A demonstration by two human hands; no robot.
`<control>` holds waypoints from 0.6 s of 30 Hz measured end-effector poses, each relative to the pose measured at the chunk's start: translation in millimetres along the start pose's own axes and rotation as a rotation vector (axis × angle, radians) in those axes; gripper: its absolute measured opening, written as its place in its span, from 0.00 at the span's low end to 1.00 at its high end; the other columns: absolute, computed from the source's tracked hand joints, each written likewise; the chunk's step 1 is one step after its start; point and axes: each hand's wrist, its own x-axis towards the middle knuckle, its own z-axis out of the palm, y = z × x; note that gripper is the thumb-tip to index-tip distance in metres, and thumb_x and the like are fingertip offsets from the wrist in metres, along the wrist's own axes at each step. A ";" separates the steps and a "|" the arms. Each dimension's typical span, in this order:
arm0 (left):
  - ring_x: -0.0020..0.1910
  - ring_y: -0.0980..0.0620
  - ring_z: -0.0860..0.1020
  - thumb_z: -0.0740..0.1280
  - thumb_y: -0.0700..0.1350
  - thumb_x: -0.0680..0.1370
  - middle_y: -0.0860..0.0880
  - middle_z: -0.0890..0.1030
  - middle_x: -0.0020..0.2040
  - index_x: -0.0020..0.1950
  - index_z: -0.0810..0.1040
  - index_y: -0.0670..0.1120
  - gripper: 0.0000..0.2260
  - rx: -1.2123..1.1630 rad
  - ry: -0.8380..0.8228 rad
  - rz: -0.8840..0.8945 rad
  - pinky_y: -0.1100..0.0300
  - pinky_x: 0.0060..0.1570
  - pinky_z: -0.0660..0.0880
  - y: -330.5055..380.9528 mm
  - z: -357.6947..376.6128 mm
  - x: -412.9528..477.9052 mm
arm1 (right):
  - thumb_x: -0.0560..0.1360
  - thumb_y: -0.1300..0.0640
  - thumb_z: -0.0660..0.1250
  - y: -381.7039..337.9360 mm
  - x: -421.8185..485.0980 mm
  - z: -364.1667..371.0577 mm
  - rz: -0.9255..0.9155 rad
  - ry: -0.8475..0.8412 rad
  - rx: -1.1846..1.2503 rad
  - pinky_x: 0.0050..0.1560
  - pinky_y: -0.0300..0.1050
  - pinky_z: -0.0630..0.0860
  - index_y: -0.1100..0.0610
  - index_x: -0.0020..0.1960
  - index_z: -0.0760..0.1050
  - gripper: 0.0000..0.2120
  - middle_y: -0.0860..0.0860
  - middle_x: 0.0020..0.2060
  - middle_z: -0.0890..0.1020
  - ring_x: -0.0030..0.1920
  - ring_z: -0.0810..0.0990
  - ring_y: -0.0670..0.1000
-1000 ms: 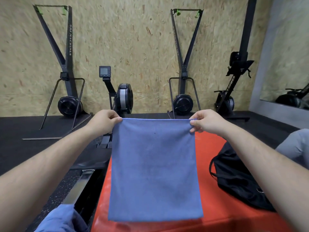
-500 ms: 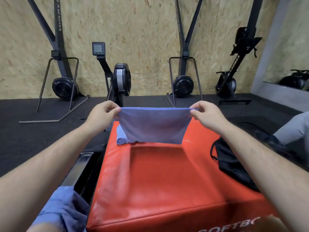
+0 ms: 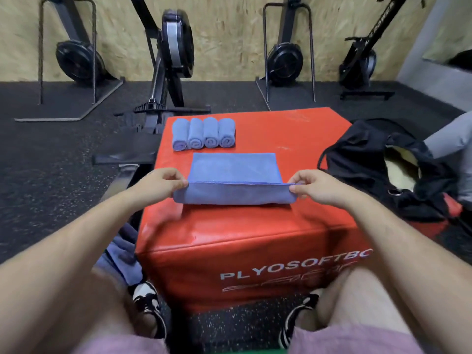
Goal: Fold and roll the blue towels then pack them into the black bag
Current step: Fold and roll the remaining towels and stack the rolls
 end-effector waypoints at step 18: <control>0.32 0.53 0.71 0.69 0.45 0.75 0.51 0.76 0.33 0.42 0.77 0.41 0.08 0.081 0.040 -0.073 0.59 0.36 0.69 2.7 11.5 71.3 | 0.76 0.62 0.67 6.3 83.5 5.2 0.130 0.030 -0.121 0.43 0.51 0.80 0.55 0.44 0.79 0.04 0.53 0.38 0.82 0.35 0.78 0.50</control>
